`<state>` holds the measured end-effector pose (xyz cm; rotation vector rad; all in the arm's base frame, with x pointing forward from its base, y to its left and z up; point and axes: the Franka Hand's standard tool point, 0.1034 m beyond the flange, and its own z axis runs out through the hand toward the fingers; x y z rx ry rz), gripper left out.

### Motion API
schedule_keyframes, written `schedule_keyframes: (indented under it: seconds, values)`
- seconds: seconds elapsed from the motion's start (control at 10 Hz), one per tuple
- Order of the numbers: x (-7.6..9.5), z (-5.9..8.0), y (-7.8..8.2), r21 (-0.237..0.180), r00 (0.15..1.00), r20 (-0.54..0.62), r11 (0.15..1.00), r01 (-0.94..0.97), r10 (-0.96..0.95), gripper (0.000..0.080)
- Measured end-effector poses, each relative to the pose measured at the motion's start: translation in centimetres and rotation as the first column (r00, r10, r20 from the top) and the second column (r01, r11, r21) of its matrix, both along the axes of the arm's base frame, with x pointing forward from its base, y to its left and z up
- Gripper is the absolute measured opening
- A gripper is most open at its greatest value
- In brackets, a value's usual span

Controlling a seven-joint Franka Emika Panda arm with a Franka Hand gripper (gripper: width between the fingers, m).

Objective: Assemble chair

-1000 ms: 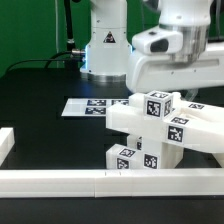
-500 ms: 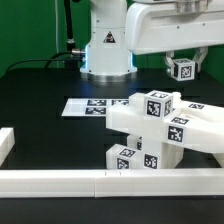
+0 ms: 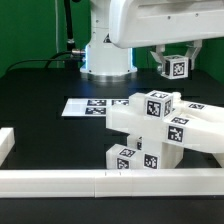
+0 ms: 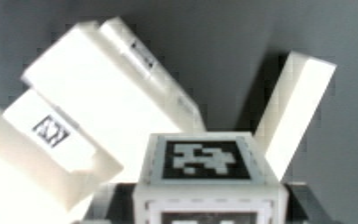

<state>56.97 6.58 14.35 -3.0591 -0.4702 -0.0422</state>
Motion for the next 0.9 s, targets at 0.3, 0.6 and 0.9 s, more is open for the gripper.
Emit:
schedule_keyframes:
  seconds: [0.3,0.6,0.9]
  values:
    - [0.4,-0.5,0.5,-0.003,1.000,-0.005,1.000,0.017,-0.017,0.0268]
    - [1.5,-1.0,0.2,-0.011,0.999,0.000,0.999,-0.035,0.035,0.0268]
    - [1.6,-1.8,-0.1,-0.017,1.000,-0.006,0.999,-0.029,0.029,0.0268]
